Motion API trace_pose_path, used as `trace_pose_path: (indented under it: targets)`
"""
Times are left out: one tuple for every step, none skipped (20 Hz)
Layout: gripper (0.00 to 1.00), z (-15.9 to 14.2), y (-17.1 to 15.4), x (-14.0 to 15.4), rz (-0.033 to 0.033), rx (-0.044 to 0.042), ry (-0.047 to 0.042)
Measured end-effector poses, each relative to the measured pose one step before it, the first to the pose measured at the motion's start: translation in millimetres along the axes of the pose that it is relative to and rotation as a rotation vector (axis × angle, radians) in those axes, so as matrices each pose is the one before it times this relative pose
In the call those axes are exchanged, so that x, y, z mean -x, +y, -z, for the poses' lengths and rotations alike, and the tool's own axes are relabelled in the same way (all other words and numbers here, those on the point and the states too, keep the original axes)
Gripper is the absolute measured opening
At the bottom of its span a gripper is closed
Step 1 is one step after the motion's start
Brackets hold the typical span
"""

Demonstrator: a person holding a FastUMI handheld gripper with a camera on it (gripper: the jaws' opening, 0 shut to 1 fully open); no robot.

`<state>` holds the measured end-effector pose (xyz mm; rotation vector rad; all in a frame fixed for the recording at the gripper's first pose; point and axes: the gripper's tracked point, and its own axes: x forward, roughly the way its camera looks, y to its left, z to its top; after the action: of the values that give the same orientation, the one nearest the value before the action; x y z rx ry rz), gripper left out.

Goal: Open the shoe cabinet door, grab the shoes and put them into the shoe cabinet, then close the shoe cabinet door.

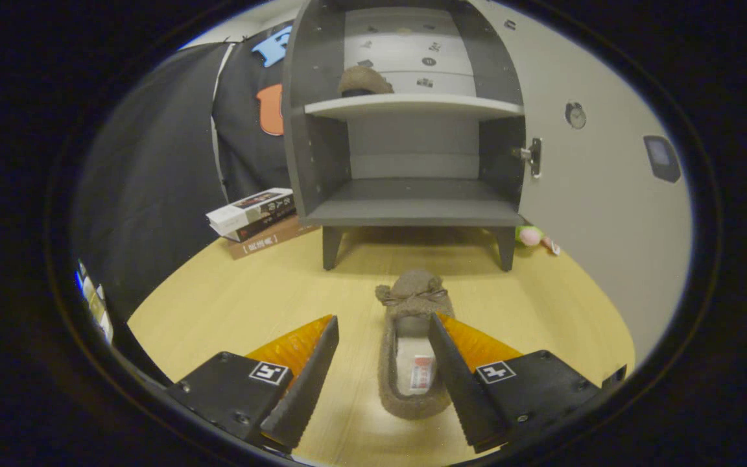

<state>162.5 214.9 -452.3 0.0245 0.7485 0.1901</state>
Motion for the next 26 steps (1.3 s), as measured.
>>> trace_pose_path:
  targets:
    - [0.83,5.03,-4.83,-9.58,0.01395,-0.01659,0.02447]
    - [0.79,6.02,-6.30,-11.01,0.01963,-0.01559,0.03307]
    - [0.72,4.40,-3.58,-8.26,0.01075,-0.01893,0.03219]
    - [0.69,-0.22,0.72,-7.70,-0.00772,-0.01126,0.00844]
    - [0.61,-0.14,0.45,-7.37,-0.01018,0.00044,0.00409]
    - [0.57,-0.44,-0.25,-6.19,-0.00651,-0.00234,0.00253]
    - [0.48,3.51,2.23,-6.36,-0.02011,-0.00936,0.01899]
    - [0.40,3.75,4.79,-4.73,-0.02929,-0.00866,0.02173]
    - [0.31,2.49,2.17,-4.30,-0.02743,-0.00493,0.00707]
    - [0.23,-2.11,-0.70,1.62,-0.00655,-0.00874,-0.00764]
    - [0.12,-1.46,0.32,-2.50,-0.01144,0.00219,-0.01567]
    - [0.09,-1.29,-0.59,2.99,-0.00841,0.01062,-0.01025]
    - [0.07,-1.97,0.08,4.62,-0.00840,0.00497,-0.01276]
    - [0.07,-4.21,-0.54,3.80,-0.00834,0.00404,-0.01518]
    - [0.07,-4.73,-3.28,4.99,0.00974,0.00607,-0.01840]
    - [0.07,-7.65,-4.08,4.87,0.02229,0.01300,-0.02164]
    - [0.07,-5.97,-6.17,6.58,0.02347,0.01396,-0.02114]
    - [0.07,-6.20,0.42,5.61,-0.00115,0.00206,-0.01776]
    - [0.07,-3.80,2.98,7.30,-0.00956,-0.00762,-0.01042]
    - [0.07,-5.41,0.97,9.16,-0.00714,-0.00894,-0.00845]
    - [0.07,-6.07,1.24,9.59,-0.01003,-0.00502,-0.01137]
    - [0.07,-8.01,2.32,9.15,-0.00924,-0.00508,-0.01378]
    - [0.07,-8.04,3.16,9.59,-0.01009,-0.00058,-0.01605]
    - [0.07,-9.28,3.40,9.71,-0.01173,0.00013,-0.01702]
    - [0.07,-9.88,5.79,10.58,-0.01310,-0.00268,-0.01518]
    - [0.07,-10.53,7.81,11.21,-0.01758,-0.00124,-0.01647]
